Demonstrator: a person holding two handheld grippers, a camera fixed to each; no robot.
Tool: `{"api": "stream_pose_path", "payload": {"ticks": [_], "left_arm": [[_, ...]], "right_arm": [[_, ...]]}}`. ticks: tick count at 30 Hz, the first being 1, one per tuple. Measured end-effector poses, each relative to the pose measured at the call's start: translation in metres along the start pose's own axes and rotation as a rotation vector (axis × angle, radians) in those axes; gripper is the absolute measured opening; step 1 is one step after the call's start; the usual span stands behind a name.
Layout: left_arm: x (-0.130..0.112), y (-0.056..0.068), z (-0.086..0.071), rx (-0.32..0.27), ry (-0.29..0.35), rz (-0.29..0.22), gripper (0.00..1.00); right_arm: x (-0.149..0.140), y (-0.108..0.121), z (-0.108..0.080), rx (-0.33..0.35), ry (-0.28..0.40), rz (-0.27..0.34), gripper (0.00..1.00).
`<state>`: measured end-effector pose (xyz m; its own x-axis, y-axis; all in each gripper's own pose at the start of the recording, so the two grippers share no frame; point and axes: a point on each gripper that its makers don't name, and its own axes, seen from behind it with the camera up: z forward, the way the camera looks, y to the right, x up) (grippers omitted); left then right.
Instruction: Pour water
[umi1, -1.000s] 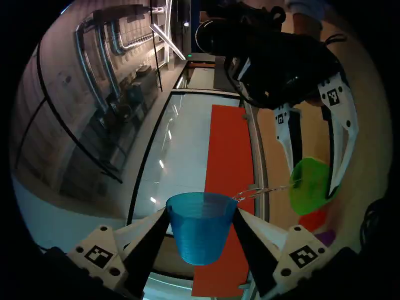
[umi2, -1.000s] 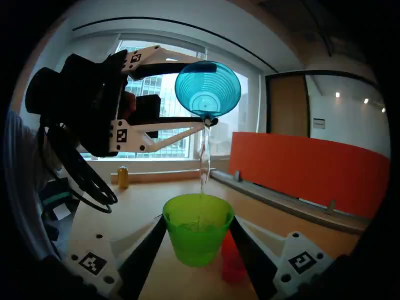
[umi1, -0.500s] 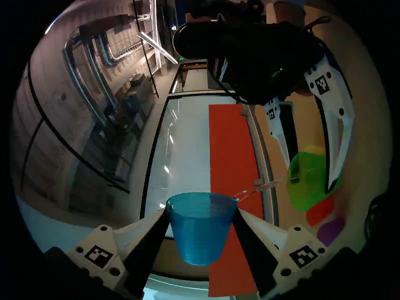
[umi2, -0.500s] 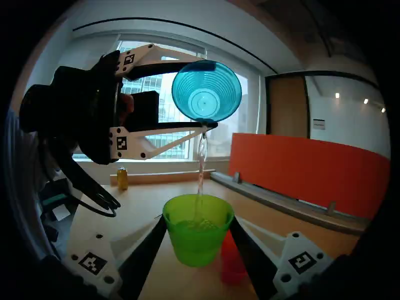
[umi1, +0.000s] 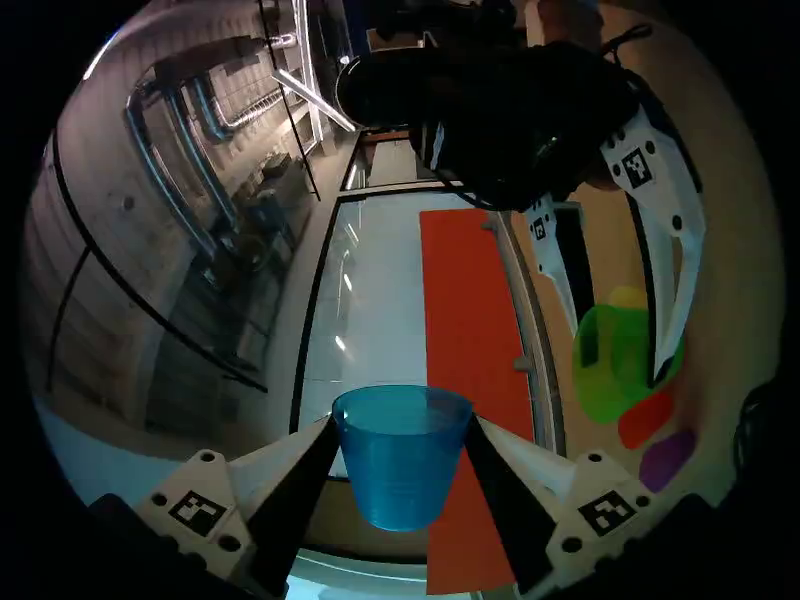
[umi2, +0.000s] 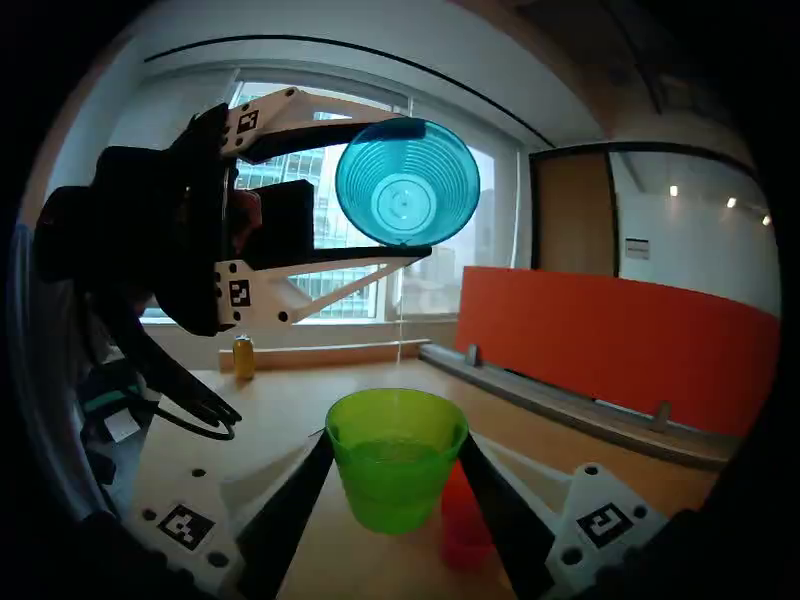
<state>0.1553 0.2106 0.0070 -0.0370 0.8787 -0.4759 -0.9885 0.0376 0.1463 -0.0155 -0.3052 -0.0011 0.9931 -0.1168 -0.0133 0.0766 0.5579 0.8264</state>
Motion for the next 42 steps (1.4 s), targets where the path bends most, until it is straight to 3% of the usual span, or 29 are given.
{"api": "stream_pose_path", "payload": {"ticks": [6, 12, 18, 26, 35, 42], "left_arm": [[-0.002, 0.0, 0.002, -0.008, -0.003, -0.099, 0.86], [-0.007, 0.002, 0.008, -0.028, -0.01, -0.249, 0.86], [-0.013, 0.001, 0.014, -0.038, -0.02, -0.459, 0.86], [-0.026, -0.001, 0.015, -0.057, -0.044, -0.797, 0.86], [-0.035, 0.009, 0.014, -0.103, -0.041, -1.171, 0.86], [-0.049, 0.014, 0.014, -0.105, -0.05, -1.382, 0.86]], "right_arm": [[0.001, 0.001, 0.0, -0.003, 0.003, 0.0, 0.9], [0.001, 0.002, -0.001, -0.008, 0.005, -0.001, 0.9], [0.002, 0.003, -0.001, -0.013, 0.01, 0.002, 0.9], [0.001, 0.006, -0.003, -0.022, 0.014, 0.005, 0.9], [0.001, 0.01, -0.007, -0.032, 0.015, 0.01, 0.9], [0.002, 0.011, -0.01, -0.038, 0.014, 0.012, 0.9]]}}
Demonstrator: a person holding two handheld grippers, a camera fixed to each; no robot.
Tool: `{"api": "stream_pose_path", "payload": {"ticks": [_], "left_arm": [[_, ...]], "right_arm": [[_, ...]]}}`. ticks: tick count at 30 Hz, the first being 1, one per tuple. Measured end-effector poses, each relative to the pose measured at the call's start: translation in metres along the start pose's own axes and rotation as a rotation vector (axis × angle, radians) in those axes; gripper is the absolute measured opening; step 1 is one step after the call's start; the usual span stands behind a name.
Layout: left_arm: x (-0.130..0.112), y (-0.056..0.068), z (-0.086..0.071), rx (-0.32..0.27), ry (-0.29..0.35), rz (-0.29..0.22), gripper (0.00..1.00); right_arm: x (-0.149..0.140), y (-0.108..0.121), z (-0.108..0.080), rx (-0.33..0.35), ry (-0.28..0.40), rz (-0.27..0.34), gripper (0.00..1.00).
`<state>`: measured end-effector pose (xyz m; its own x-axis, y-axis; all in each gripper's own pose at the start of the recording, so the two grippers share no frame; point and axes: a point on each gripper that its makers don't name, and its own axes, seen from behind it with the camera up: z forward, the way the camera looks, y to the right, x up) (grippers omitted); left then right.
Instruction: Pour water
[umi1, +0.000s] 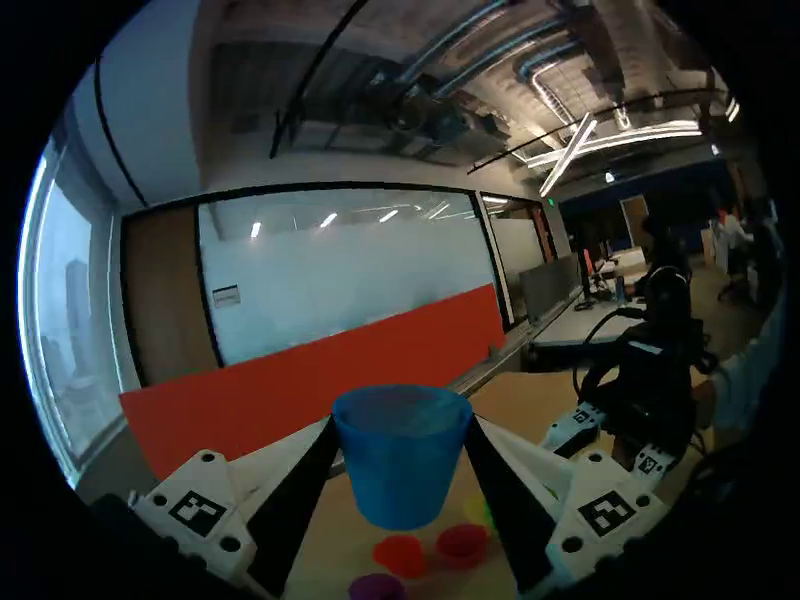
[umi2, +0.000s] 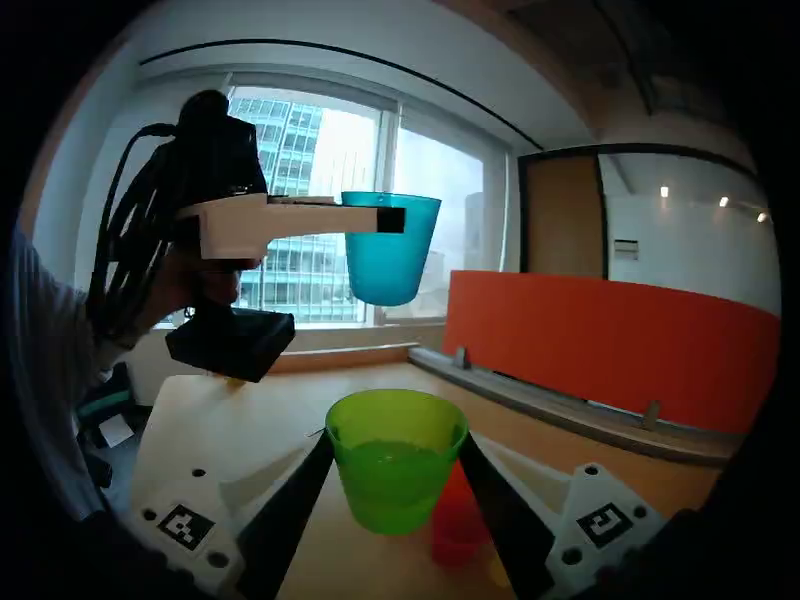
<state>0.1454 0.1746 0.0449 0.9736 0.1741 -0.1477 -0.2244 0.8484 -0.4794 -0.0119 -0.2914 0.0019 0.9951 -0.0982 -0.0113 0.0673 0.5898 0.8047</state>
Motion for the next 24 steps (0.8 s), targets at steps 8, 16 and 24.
{"api": "stream_pose_path", "payload": {"ticks": [8, 16, 24], "left_arm": [[-0.021, -0.003, -0.003, -0.006, -0.025, -0.087, 0.86], [-0.059, 0.001, -0.011, -0.012, -0.1, -0.094, 0.87], [-0.098, 0.006, -0.016, -0.023, -0.17, -0.112, 0.87]], "right_arm": [[-0.001, 0.003, -0.004, -0.001, -0.01, 0.009, 0.9], [-0.009, 0.009, -0.012, -0.009, -0.042, 0.008, 0.9], [-0.02, 0.019, -0.027, -0.026, -0.084, 0.005, 0.9]]}}
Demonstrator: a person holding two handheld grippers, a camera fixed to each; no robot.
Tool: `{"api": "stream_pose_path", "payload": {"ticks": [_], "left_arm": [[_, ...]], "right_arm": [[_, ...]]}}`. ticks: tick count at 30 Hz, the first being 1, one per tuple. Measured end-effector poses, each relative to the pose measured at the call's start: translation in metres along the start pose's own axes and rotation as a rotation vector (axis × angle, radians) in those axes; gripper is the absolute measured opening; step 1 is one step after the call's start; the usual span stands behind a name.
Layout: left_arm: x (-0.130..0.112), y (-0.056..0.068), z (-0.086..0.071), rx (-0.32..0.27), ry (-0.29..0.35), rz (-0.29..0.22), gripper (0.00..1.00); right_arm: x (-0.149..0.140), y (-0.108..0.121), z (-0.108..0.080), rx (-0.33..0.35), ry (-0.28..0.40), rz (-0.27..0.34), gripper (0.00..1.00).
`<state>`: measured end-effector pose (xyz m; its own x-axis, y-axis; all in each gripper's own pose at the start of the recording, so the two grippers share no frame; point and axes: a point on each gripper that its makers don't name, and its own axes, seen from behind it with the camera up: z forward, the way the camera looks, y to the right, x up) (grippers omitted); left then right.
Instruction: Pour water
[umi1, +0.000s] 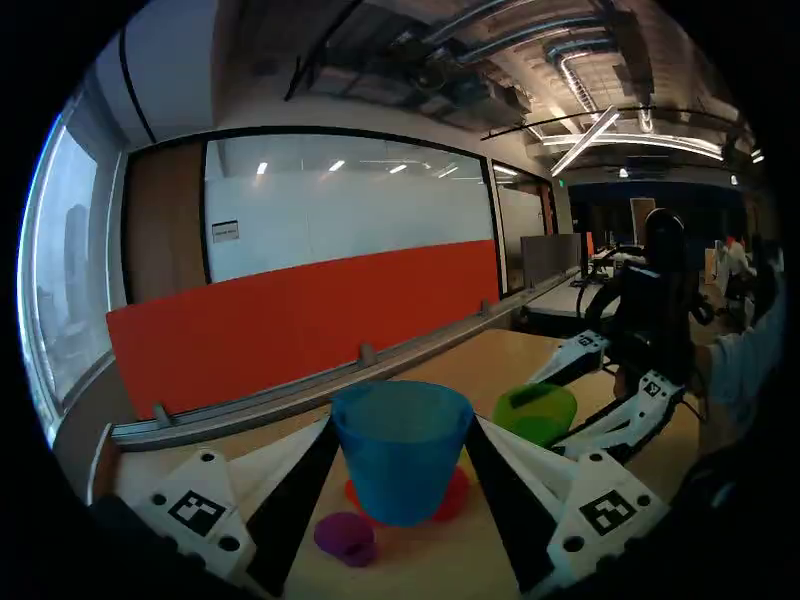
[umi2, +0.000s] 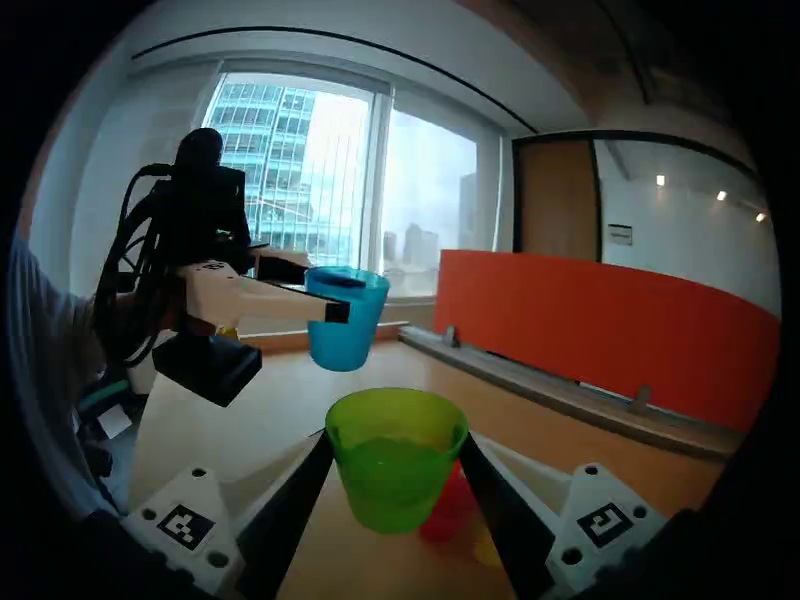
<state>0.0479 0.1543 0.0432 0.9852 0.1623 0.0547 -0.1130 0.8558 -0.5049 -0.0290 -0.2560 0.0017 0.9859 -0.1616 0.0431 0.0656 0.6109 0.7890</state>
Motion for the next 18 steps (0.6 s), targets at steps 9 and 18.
{"api": "stream_pose_path", "payload": {"ticks": [9, 18], "left_arm": [[-0.045, 0.012, 0.005, -0.039, -0.085, -0.004, 0.87], [-0.082, 0.025, 0.011, -0.075, -0.157, 0.01, 0.88]], "right_arm": [[-0.021, 0.02, -0.019, -0.029, -0.06, 0.018, 0.9], [-0.045, 0.033, -0.032, -0.043, -0.127, 0.027, 0.9]]}}
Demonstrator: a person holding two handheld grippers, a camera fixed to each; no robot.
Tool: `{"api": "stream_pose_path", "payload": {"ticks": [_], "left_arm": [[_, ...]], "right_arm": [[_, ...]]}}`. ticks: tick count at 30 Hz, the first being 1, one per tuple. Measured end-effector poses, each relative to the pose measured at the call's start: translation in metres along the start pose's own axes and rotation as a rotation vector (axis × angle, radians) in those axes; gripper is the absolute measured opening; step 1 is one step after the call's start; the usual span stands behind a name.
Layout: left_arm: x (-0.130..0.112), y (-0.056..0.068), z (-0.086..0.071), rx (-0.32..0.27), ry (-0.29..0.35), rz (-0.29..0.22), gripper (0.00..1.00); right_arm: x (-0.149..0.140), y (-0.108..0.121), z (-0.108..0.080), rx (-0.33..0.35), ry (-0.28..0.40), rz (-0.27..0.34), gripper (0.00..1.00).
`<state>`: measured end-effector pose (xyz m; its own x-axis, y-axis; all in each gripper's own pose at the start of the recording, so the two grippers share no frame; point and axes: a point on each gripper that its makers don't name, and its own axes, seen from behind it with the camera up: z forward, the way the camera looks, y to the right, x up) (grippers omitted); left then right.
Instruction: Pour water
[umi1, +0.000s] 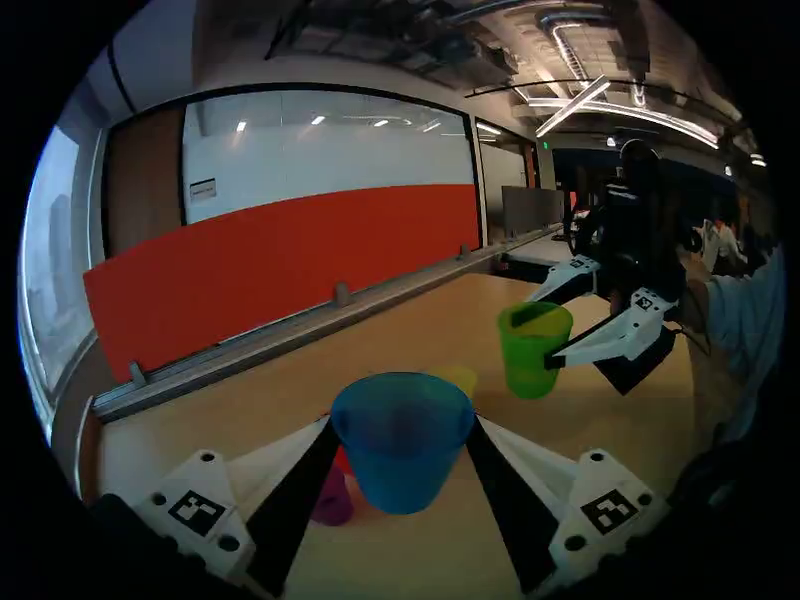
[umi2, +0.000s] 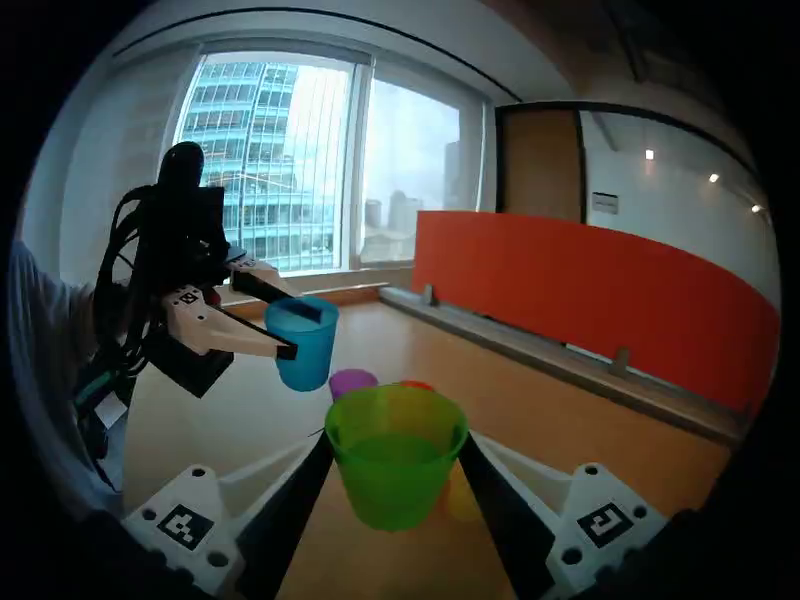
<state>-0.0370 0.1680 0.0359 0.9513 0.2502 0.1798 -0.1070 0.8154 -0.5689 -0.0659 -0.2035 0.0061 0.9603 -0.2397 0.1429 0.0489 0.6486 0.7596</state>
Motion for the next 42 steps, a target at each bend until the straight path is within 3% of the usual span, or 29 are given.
{"api": "stream_pose_path", "payload": {"ticks": [12, 26, 42], "left_arm": [[-0.046, 0.015, 0.013, -0.045, -0.104, 0.004, 0.88], [-0.09, 0.03, 0.027, -0.103, -0.207, 0.004, 0.88], [-0.118, 0.03, 0.039, -0.121, -0.261, -0.005, 0.88]], "right_arm": [[-0.037, 0.005, 0.001, 0.012, -0.099, 0.005, 0.9], [-0.074, 0.001, 0.015, 0.045, -0.213, -0.007, 0.91], [-0.105, 0.002, 0.026, 0.052, -0.284, -0.004, 0.91]]}}
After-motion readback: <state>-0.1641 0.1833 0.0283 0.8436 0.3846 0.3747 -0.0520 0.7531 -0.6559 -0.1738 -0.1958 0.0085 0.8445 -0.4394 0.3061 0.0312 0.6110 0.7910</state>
